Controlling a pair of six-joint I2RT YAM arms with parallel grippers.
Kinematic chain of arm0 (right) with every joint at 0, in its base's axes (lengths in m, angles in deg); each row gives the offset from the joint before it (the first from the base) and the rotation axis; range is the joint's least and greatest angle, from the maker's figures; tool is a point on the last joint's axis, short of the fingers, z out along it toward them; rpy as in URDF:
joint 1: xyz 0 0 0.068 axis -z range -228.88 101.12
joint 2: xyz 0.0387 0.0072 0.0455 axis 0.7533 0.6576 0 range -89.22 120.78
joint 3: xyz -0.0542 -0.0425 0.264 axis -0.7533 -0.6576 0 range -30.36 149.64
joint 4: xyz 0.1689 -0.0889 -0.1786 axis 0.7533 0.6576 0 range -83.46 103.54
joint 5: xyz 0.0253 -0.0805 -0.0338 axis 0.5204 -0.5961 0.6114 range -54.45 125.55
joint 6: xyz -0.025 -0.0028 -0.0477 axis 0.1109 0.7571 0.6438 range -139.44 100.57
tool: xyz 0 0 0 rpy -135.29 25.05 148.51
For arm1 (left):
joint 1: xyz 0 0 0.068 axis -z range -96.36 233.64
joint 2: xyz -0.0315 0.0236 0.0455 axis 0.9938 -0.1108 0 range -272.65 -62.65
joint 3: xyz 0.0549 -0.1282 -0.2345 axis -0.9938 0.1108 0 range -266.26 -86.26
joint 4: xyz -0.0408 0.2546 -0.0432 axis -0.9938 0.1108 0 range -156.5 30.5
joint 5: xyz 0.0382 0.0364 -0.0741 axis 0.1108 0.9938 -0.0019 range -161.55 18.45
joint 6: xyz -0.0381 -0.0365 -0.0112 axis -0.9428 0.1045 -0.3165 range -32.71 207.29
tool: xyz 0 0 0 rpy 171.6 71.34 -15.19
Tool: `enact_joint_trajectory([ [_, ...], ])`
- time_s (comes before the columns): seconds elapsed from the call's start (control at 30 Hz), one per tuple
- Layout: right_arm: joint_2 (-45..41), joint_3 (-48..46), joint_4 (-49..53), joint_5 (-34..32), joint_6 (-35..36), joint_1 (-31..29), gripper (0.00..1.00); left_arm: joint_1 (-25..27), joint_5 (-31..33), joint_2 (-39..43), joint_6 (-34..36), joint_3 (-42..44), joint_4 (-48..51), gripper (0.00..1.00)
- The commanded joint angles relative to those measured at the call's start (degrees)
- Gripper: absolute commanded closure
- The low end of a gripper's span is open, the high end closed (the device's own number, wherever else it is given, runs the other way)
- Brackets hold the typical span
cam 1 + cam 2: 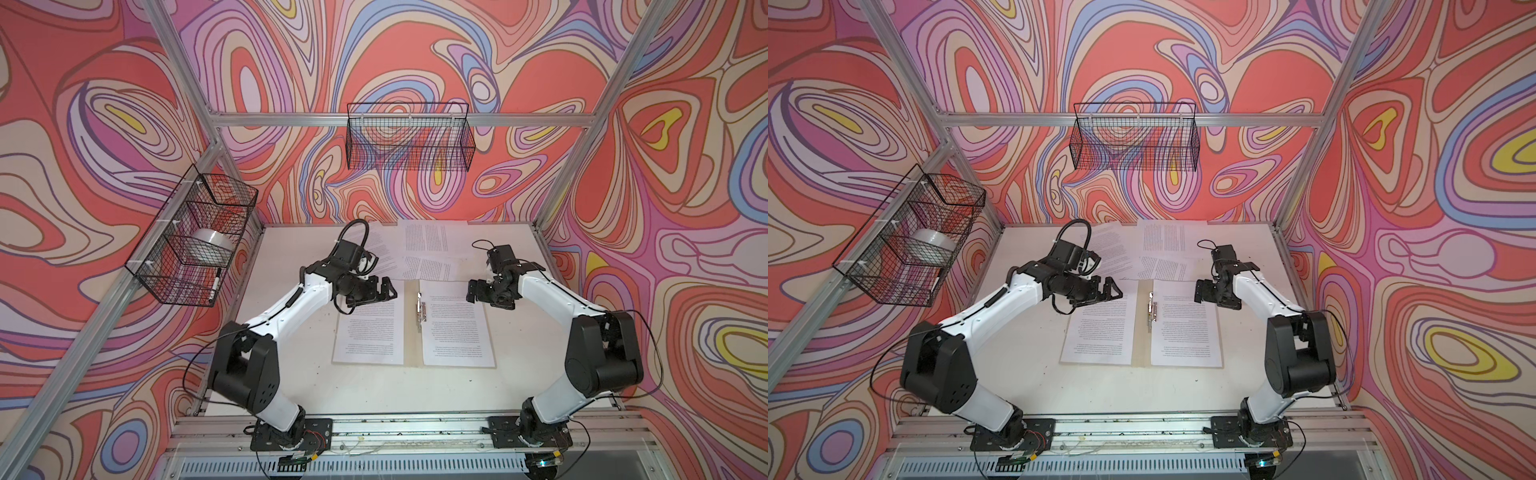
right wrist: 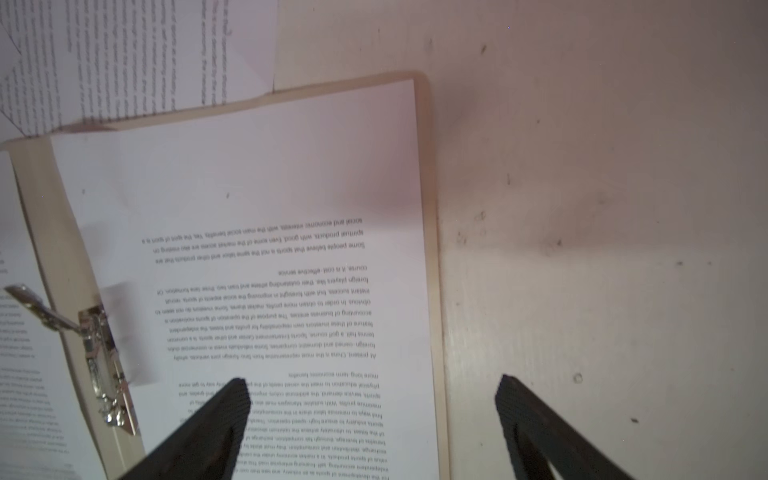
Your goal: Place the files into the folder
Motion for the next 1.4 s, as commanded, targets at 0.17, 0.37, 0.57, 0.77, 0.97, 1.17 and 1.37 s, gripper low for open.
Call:
enact_joint_trajectory([
  [0.17,4.38,-0.24,-8.8,4.0,-2.7,3.46,0.02,11.57,14.98,-16.38,2.4,-19.13,12.25,0.09],
  [0.37,2.98,-3.72,-11.36,3.63,-2.66,4.19,0.03,16.82,18.28,-23.74,-0.2,-24.16,14.23,0.25],
  [0.57,3.37,-5.12,-12.79,7.48,-3.36,6.35,0.03,18.5,20.52,-28.74,-3.27,-27.34,15.24,0.44],
  [0.77,2.27,-6.03,-14.65,10.27,-5.03,6.54,0.03,18.71,20.96,-31.85,-5.05,-29.3,15.58,0.48],
  [0.97,1.5,-6.86,-15.43,11.37,-5.22,6.58,0.03,18.76,21.72,-34.61,-6.17,-31.32,16.11,0.51],
  [1.17,1.94,-7.31,-15.7,11.42,-5.24,6.58,0.03,18.76,21.08,-36.38,-7.06,-31.95,15.72,0.54],
  [1.37,3.0,-7.92,-16.58,12.84,-5.92,6.58,0.04,18.76,20.83,-37.09,-7.68,-31.95,15.45,0.62],
])
